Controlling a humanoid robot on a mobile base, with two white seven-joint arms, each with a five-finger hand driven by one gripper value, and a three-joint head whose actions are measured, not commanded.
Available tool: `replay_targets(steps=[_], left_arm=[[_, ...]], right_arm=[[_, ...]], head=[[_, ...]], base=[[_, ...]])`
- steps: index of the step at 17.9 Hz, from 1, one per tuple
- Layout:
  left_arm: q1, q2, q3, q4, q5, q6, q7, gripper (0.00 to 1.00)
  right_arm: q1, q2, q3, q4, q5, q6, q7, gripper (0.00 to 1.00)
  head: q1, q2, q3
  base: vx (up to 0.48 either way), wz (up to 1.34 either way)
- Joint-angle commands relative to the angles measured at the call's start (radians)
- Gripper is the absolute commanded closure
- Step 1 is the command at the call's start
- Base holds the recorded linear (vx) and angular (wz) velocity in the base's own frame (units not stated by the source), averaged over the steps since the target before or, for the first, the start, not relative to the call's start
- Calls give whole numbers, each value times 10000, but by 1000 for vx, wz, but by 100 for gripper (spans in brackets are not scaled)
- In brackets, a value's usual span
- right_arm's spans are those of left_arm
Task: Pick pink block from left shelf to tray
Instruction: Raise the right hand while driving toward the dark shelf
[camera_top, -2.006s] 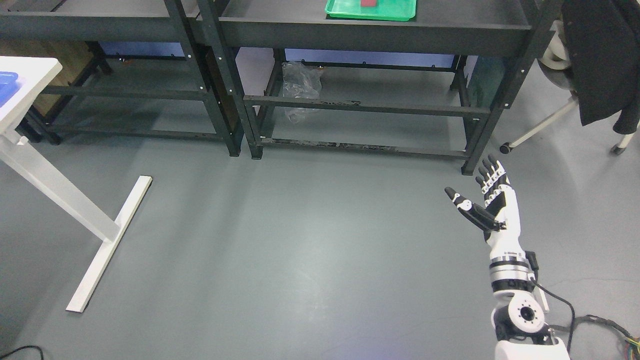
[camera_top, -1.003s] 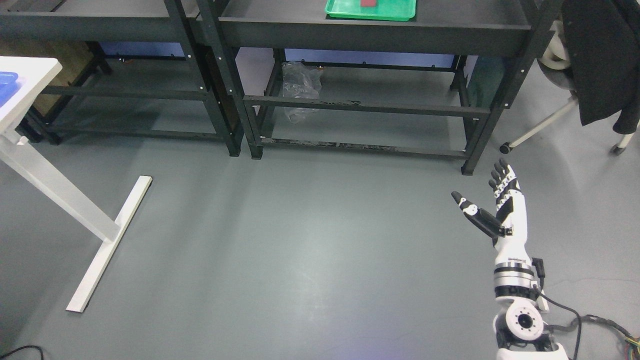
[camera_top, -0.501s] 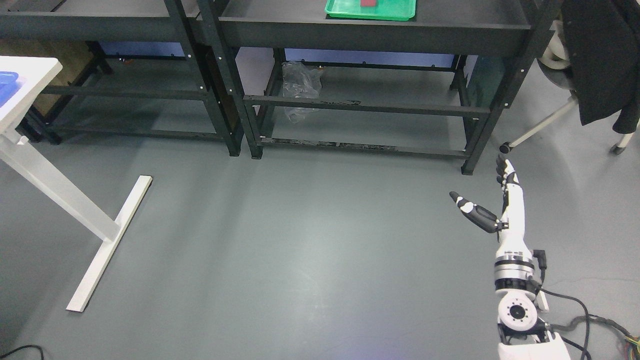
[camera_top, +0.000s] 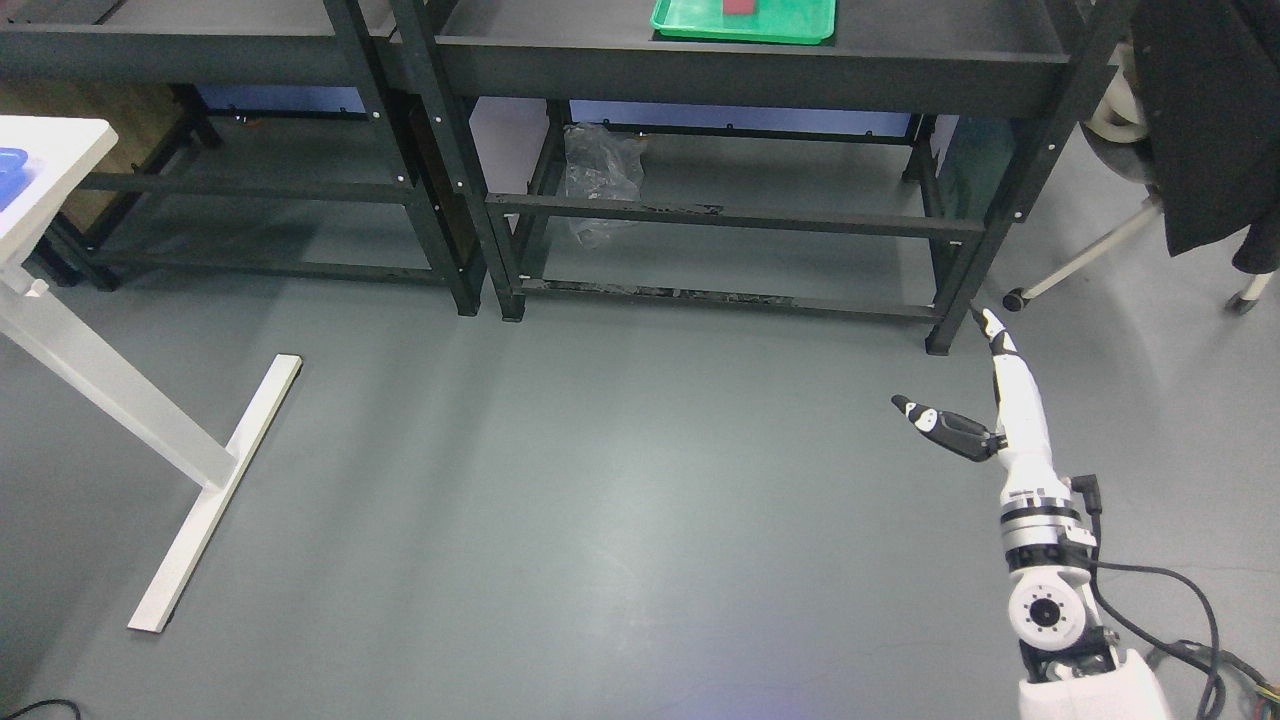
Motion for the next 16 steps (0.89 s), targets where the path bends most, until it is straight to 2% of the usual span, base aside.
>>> replay_targets(steps=[1, 4, 7, 8, 11, 16], left_arm=[[-292, 175, 0, -175, 0, -6, 4, 0], [-292, 175, 0, -175, 0, -6, 4, 0], [-292, 175, 0, -175, 0, -6, 4, 0], [-292, 175, 0, -175, 0, -6, 4, 0], [-292, 175, 0, -175, 0, -6, 4, 0], [-292, 175, 0, -175, 0, -6, 4, 0]], right_arm=[[71, -812, 153, -580, 3412, 38, -104, 1], [10, -1073, 153, -734, 3797, -176, -136, 1], [-6, -951, 245, -718, 5925, 6, -501, 1], [24, -920, 291, -718, 6189, 68, -717, 1], [147, -354, 353, -718, 6269, 115, -826, 1], [55, 16, 873, -718, 6514, 774, -963, 1]], head=[[0, 0, 0], [0, 0, 0], [0, 0, 0], [0, 0, 0], [0, 0, 0], [0, 0, 0]], base=[[80, 0], [118, 4], [159, 2], [183, 43], [208, 28], [228, 3]])
